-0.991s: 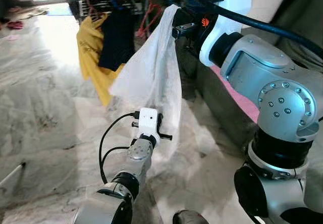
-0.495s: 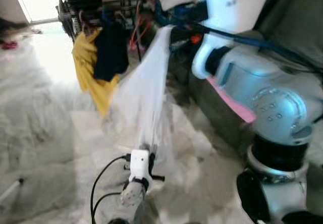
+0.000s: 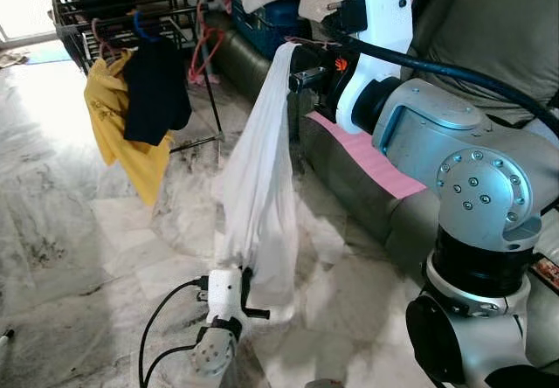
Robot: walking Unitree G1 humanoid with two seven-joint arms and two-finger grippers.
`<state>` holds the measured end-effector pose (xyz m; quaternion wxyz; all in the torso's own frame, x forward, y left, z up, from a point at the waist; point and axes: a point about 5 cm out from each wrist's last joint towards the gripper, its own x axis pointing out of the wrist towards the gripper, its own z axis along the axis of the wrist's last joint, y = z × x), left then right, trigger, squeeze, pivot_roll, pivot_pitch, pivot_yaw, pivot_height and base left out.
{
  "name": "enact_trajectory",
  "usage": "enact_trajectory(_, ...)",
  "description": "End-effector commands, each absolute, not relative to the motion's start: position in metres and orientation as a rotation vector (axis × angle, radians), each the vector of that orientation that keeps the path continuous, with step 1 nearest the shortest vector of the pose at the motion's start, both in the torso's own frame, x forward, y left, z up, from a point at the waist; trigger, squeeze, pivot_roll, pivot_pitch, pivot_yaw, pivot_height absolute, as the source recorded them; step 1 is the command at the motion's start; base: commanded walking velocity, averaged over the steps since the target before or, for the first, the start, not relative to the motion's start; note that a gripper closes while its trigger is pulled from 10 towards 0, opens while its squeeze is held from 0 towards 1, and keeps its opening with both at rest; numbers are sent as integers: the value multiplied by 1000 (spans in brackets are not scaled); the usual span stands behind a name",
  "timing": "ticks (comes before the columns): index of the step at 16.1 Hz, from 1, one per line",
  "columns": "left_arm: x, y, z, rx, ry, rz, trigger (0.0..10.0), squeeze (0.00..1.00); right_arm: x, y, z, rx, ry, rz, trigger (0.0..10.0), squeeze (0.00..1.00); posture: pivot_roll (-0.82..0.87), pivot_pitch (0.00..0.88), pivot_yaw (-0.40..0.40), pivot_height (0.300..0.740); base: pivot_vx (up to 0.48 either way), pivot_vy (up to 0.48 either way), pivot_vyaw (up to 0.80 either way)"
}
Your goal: Hang hanger
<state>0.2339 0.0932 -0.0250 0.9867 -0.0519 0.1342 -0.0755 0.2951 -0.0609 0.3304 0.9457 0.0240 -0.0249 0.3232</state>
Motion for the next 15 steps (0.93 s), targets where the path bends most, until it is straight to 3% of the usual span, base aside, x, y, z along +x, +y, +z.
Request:
enact_trajectory(1, 312, -28, 81, -208, 133, -444, 0, 0, 286, -65, 358, 49, -204, 651, 0, 0, -602, 278, -20, 740, 0, 0, 0)
enact_trajectory(2, 312, -28, 81, -208, 133, -444, 0, 0, 286, -65, 358, 49, -204, 651, 0, 0, -602, 278, -20, 740, 0, 0, 0)
enact_trajectory(3, 313, -26, 81, -206, 132, -434, 0, 0, 285, -64, 358, 51, -201, 651, 0, 0, -602, 0, 0, 740, 0, 0, 0)
enact_trajectory(4, 313, -26, 81, -206, 132, -434, 0, 0, 285, -64, 358, 51, -201, 651, 0, 0, -602, 0, 0, 740, 0, 0, 0)
enact_trajectory(5, 362, 42, 110, -110, 62, -270, 10000, 0, 312, -87, 310, 95, -120, 475, 0, 0, -220, 0, 0, 740, 0, 0, 0)
enact_trajectory(6, 398, 137, 159, -21, -33, -5, 10000, 0, 327, -125, 223, 74, 9, 223, 0, 0, -196, 0, 0, 740, 0, 0, 0)
enact_trajectory(7, 398, 162, 161, 8, -46, 64, 10000, 0, 324, -137, 190, 36, 61, 148, 0, 0, -186, 0, 0, 740, 0, 0, 0)
enact_trajectory(11, 379, 175, 123, 40, 17, 69, 10000, 0, 314, -148, 141, 40, 175, 80, 0, 0, -154, 0, 0, 740, 0, 0, 0)
enact_trajectory(15, 364, 178, 98, 88, 67, 52, 10000, 0, 310, -145, 108, -22, 136, 106, 0, 0, -152, 0, 0, 740, 0, 0, 0)
